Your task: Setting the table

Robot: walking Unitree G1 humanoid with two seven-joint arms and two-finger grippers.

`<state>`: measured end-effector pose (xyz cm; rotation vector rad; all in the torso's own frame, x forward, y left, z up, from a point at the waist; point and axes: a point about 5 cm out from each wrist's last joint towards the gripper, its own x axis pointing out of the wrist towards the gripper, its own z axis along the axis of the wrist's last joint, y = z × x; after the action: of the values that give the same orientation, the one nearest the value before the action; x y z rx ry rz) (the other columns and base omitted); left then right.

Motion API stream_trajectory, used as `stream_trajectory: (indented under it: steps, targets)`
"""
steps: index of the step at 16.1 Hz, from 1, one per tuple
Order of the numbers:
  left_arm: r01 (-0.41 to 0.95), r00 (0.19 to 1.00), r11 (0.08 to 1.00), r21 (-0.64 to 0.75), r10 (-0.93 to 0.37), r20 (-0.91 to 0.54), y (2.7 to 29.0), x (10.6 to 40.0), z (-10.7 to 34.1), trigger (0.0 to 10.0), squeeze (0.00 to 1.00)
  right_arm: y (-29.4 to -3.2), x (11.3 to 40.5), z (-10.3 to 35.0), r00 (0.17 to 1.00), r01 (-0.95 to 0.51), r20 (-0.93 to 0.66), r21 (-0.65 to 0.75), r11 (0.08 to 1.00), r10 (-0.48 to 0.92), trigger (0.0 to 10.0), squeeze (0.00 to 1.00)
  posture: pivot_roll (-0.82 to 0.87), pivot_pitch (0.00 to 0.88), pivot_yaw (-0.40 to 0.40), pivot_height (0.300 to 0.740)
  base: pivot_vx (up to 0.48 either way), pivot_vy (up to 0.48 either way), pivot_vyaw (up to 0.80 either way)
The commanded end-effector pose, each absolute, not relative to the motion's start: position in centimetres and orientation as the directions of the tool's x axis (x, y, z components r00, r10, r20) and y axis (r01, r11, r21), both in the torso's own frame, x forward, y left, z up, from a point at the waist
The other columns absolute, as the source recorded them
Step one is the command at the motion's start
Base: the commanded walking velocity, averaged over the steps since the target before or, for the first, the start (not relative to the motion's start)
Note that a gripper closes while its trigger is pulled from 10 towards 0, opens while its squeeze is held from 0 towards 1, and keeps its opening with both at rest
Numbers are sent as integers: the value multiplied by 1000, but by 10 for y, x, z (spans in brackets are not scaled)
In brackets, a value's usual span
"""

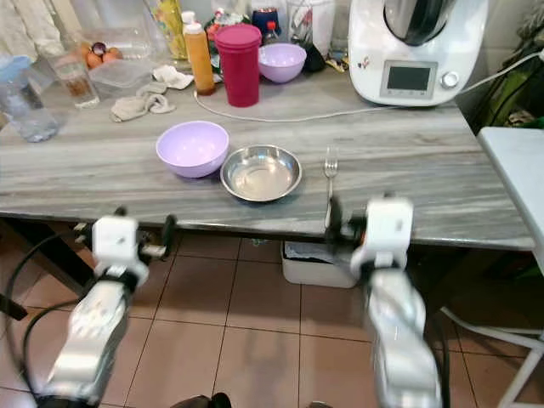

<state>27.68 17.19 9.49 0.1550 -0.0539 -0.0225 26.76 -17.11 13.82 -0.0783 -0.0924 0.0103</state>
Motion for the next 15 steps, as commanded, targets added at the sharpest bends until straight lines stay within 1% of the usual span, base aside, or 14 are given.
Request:
stream_trajectory:
  steps: [1,5,6,10,15]
  targets:
    - [-9,999,985,173,2,41,181,270,92,10000,0,-166,261,143,994,-30,104,-85,996,38,10000,0,-218,81,50,740,0,0,0]
    - [-21,1000,980,196,16,27,183,261,87,10000,0,-166,236,134,1000,-15,24,-68,998,17,10000,0,-234,98,54,740,0,0,0]
    - [-14,1000,980,198,9,28,181,261,87,10000,0,-168,233,133,1000,-5,15,-77,997,6,10000,0,-231,99,57,740,0,0,-706]
    - [-4,1000,979,201,0,22,177,265,87,10000,0,-171,242,135,1000,0,13,-68,998,1,10000,0,-234,79,63,740,0,0,-742]
    - [-7,1000,981,196,1,30,171,273,91,10000,0,-172,253,137,1000,2,20,-56,998,0,10000,0,-232,77,59,740,0,0,0]
